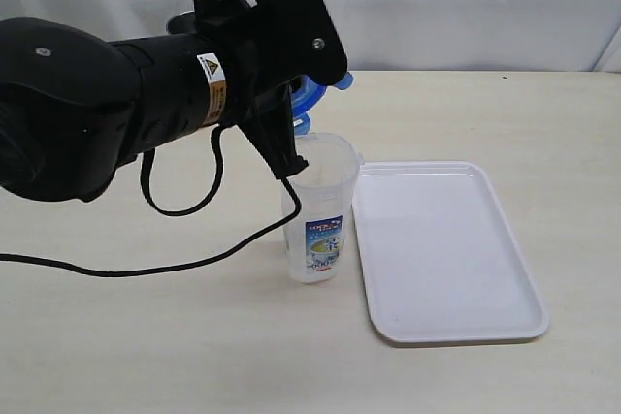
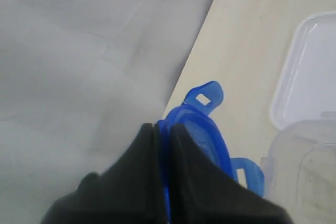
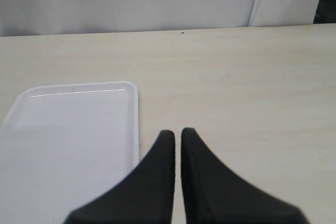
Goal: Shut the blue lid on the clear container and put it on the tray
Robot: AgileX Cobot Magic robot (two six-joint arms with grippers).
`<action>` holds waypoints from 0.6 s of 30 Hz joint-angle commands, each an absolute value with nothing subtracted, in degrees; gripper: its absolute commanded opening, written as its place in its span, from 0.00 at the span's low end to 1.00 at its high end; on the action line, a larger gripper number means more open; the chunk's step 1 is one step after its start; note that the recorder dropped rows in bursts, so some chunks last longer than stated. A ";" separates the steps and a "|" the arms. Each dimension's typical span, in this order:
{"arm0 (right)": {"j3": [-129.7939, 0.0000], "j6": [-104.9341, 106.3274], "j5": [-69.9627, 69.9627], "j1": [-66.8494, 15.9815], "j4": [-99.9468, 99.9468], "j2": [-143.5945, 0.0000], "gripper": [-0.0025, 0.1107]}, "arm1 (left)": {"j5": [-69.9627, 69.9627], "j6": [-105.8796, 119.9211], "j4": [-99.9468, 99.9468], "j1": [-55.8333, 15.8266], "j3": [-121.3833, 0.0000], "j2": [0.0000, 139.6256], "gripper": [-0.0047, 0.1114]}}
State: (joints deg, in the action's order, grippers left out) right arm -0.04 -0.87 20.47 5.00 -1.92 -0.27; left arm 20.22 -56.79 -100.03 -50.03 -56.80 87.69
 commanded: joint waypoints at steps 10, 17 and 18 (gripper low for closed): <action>0.00 -0.85 19.75 5.15 -1.93 0.00 0.06 | 23.84 -57.46 -99.95 -49.72 -56.76 87.65 0.04; 0.00 -0.85 19.75 5.15 -1.93 0.00 0.06 | 24.51 -57.46 -99.95 -49.72 -56.76 90.52 0.04; 0.00 -0.85 19.75 5.15 -1.93 0.00 0.06 | 24.68 -57.46 -99.95 -49.72 -56.76 90.95 0.04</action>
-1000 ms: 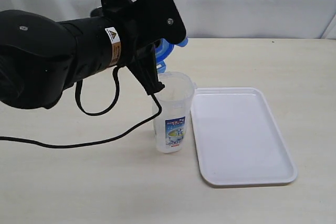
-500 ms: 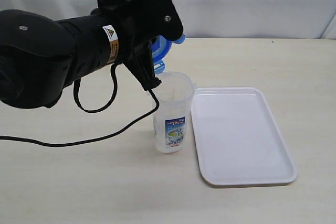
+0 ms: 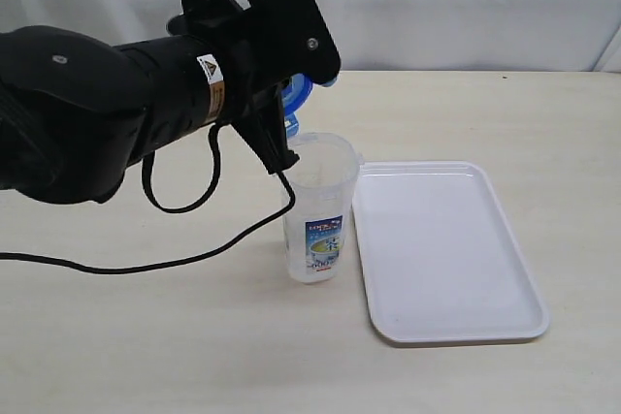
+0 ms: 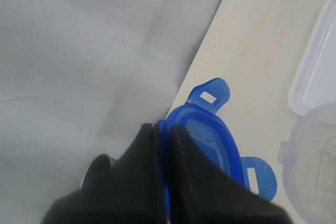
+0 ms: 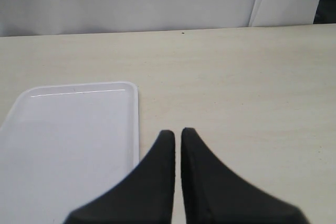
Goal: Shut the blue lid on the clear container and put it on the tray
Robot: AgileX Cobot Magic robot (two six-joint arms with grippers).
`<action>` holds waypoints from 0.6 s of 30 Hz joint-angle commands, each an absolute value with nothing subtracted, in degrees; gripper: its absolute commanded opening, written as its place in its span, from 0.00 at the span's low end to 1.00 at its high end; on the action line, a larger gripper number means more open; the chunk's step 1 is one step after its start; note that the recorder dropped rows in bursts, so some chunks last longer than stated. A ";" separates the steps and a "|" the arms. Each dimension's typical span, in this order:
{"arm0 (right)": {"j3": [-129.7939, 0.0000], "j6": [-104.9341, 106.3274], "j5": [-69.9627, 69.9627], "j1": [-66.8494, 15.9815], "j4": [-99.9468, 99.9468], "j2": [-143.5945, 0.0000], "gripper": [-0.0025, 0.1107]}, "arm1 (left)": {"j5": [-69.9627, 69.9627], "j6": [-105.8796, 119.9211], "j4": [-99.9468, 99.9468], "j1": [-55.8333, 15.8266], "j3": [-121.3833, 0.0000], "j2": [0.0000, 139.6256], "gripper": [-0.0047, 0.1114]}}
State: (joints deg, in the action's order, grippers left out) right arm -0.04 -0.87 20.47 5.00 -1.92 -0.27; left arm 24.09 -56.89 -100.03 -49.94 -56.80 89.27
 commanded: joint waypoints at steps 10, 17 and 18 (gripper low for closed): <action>0.00 -0.85 19.75 5.15 -1.93 0.00 0.06 | 26.40 -57.46 -99.95 -49.72 -56.76 91.95 0.04; 0.00 -0.85 19.75 5.15 -1.93 0.00 0.06 | 26.69 -58.96 -99.95 -51.83 -56.76 90.85 0.04; 0.00 -0.85 19.75 5.15 -1.93 0.00 0.06 | 26.81 -58.73 -99.95 -52.43 -56.76 90.22 0.04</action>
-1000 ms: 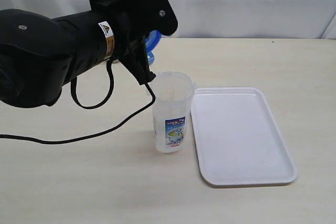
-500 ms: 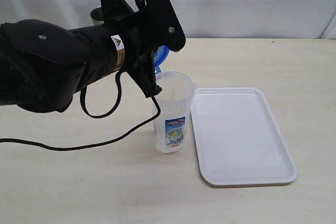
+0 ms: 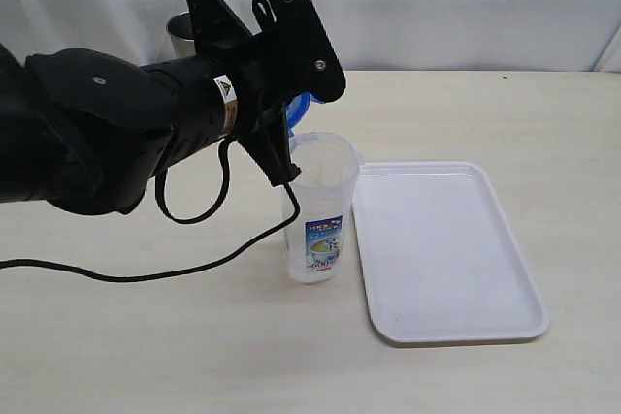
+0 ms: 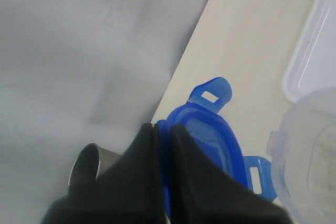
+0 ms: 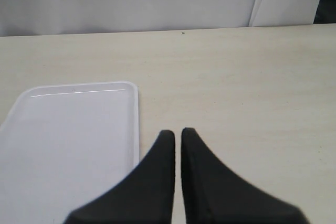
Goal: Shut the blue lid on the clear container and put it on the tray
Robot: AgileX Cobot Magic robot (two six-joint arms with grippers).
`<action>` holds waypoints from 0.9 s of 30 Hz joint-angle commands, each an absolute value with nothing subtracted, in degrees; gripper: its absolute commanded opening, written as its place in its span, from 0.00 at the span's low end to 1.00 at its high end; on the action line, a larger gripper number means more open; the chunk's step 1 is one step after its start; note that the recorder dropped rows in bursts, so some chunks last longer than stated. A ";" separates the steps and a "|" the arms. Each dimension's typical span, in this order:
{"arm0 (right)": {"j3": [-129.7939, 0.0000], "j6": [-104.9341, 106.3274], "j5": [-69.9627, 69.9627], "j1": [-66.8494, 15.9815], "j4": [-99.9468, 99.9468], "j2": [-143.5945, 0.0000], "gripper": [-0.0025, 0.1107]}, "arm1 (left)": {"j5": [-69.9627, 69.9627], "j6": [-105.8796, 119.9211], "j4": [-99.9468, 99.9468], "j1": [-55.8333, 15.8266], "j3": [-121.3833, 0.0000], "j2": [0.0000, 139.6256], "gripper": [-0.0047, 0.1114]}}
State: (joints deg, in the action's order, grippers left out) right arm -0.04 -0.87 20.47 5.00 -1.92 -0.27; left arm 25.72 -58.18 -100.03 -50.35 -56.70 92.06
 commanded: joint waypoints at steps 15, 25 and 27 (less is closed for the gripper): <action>0.00 -0.85 19.75 5.15 -1.93 0.00 0.06 | 24.13 -58.73 -99.95 -54.01 -56.76 88.50 0.04; 0.00 -0.85 19.75 5.15 -1.93 0.00 0.06 | 22.50 -58.73 -99.95 -54.01 -56.76 88.50 0.04; 0.00 -0.85 19.75 5.15 -1.93 0.00 0.06 | 21.67 -58.73 -99.95 -54.01 -56.76 88.50 0.04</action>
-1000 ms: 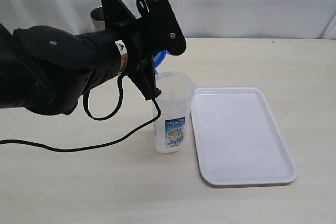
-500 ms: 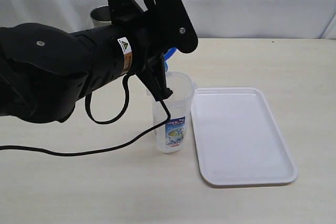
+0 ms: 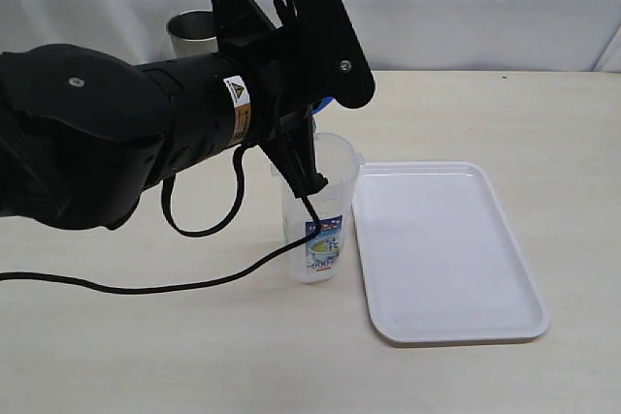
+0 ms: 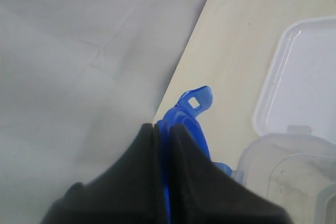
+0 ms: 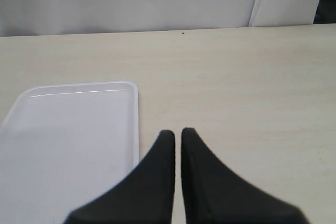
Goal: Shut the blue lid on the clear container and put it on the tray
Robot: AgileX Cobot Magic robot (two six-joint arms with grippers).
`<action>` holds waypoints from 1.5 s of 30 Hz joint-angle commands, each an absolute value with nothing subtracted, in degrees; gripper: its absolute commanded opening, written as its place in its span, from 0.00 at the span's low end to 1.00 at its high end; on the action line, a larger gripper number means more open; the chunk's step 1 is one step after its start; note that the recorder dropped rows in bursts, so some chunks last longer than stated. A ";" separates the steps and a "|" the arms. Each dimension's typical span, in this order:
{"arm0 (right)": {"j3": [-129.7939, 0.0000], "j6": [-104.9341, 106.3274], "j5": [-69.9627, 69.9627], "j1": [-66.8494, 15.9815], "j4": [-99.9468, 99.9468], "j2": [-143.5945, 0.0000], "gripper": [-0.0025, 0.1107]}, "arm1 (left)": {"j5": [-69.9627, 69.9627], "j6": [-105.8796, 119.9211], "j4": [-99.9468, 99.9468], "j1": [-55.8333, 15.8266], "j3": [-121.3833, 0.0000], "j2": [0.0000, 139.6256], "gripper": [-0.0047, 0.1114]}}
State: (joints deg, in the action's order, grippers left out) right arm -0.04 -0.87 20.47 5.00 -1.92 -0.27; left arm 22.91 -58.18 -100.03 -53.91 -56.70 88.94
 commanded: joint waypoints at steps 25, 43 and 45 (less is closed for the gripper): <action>0.00 -0.85 19.75 5.15 -1.93 0.00 0.06 | 24.30 -56.60 -99.26 -58.08 -53.36 88.50 0.04; 0.00 -0.85 19.75 5.15 -1.93 0.00 0.06 | 25.14 -56.44 -99.95 -58.08 -53.36 88.50 0.04; 0.00 -0.85 19.75 5.15 -1.93 0.00 0.06 | 25.40 -55.65 -99.95 -58.08 -53.36 88.50 0.04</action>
